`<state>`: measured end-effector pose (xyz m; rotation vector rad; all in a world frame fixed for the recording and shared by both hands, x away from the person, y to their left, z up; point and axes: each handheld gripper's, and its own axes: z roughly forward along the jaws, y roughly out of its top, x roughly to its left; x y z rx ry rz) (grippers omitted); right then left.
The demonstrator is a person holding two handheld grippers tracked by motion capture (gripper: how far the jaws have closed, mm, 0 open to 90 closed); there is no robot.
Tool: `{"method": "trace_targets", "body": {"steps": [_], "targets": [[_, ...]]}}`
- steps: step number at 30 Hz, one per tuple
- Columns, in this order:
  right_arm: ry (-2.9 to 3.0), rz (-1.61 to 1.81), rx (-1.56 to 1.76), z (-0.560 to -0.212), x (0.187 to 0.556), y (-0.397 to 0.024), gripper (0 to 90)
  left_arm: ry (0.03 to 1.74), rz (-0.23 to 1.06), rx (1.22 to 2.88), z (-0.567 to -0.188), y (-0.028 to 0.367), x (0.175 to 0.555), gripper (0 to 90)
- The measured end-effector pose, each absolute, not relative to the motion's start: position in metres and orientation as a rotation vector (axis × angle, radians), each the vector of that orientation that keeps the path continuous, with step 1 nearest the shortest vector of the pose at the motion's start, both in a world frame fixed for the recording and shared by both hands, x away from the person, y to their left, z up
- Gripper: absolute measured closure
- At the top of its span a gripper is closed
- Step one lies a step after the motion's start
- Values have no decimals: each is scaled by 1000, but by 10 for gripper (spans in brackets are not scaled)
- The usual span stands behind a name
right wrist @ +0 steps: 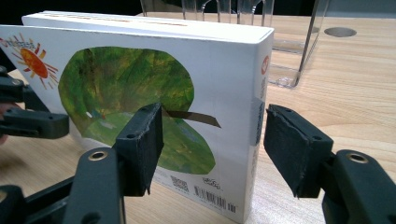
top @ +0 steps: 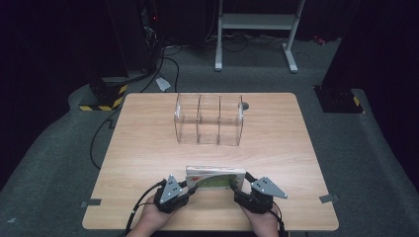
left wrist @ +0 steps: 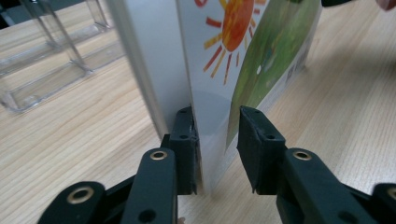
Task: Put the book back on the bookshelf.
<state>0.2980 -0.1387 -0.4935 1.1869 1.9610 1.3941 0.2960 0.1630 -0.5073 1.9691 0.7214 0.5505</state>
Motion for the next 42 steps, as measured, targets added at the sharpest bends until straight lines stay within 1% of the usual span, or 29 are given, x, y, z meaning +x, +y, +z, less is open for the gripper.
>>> {"method": "trace_targets", "body": {"steps": [5,9,12,18,23,26,30,34,41,42], "targets": [[1966,1391,1180,-494,297,-139,373,738,561,1943,-504,168,295,580],[1961,1391,1183,-494,297,-140,373,749,578,1935,-503,169,294,541],[1962,1390,1180,-494,297,-140,374,762,586,1923,-502,170,294,534],[1968,1392,1174,-494,297,-140,370,803,579,1884,-501,174,296,433],[1970,1399,1170,-494,297,-139,363,812,576,1871,-500,172,298,378],[1980,1404,1158,-494,298,-139,341,825,576,1867,-500,170,302,328],[2009,1423,1150,-494,303,-139,293,835,563,1863,-502,166,306,326],[2027,1440,1129,-495,310,-138,279,835,570,1879,-504,164,307,358],[2026,1441,1076,-495,309,-136,347,845,579,1894,-506,163,309,426],[2022,1441,1071,-495,306,-137,380,848,583,1894,-506,163,309,433]]}}
